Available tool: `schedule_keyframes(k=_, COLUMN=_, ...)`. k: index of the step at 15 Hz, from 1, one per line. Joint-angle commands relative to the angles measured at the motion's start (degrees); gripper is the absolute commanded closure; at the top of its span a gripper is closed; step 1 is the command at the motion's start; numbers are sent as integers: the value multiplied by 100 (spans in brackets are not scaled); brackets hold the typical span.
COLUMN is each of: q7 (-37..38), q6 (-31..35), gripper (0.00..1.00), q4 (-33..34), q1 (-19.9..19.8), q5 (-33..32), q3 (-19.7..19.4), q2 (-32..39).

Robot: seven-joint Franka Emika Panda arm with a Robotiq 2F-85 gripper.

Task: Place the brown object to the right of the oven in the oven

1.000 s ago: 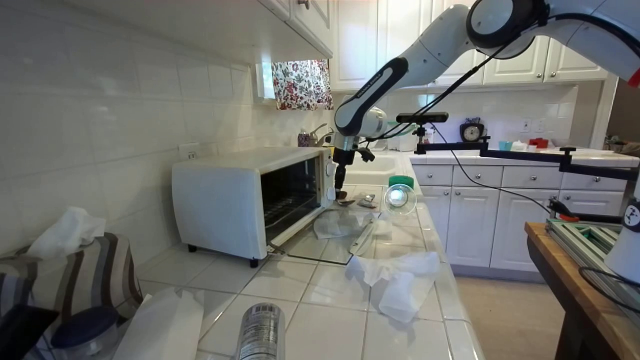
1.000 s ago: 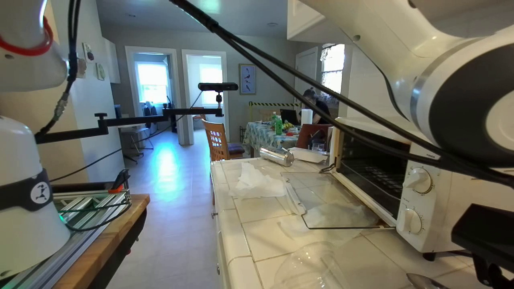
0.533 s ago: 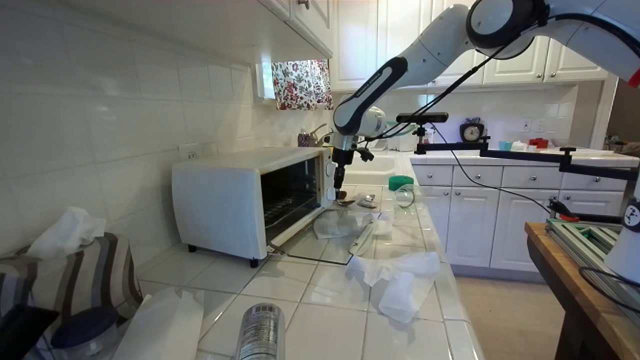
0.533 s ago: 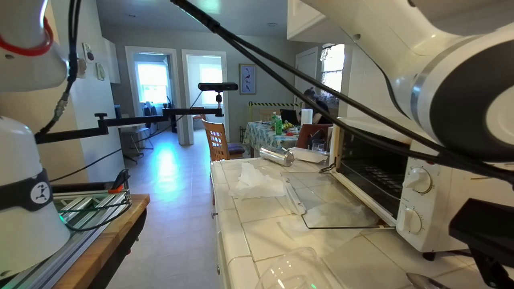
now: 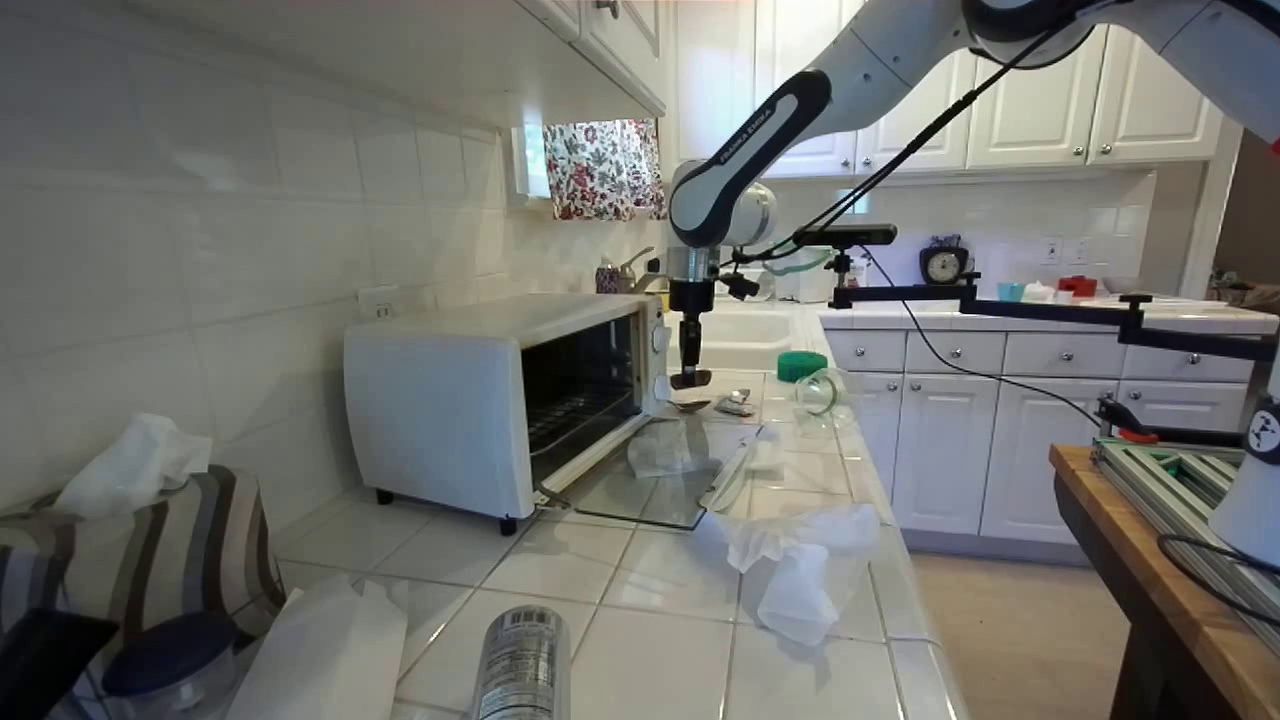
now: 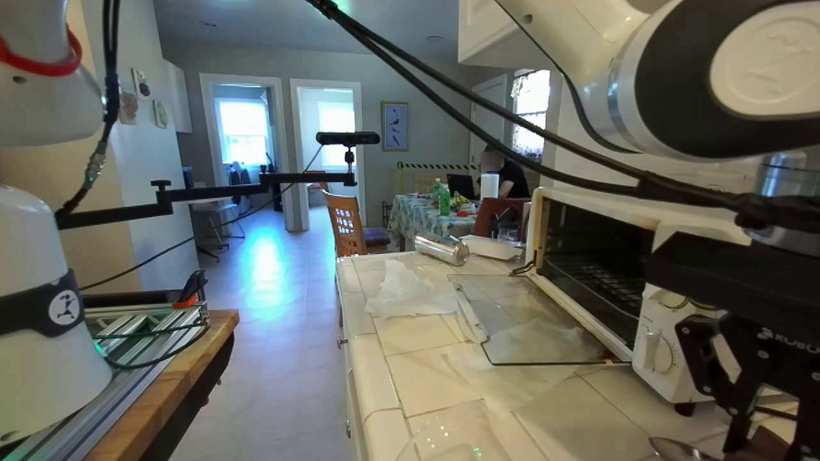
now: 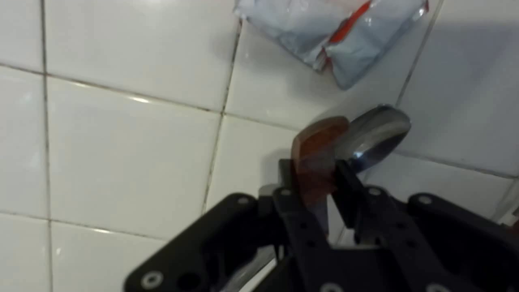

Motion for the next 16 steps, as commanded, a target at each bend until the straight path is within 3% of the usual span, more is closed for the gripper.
schedule_keyframes(k=1, q7=385, q6=-148, gripper=93, q4=-715, q1=315, q5=-487, q3=-327, q2=-593)
schedule_keyframes(k=10, q7=-4, q6=-603, gripper=93, q4=-1561, q1=654, q5=-382, q3=96, q2=-1562)
schedule_keyframes(k=16, q7=3, q6=-944, gripper=93, q4=-1624, q1=827, q5=-155, q3=287, q2=-1635)
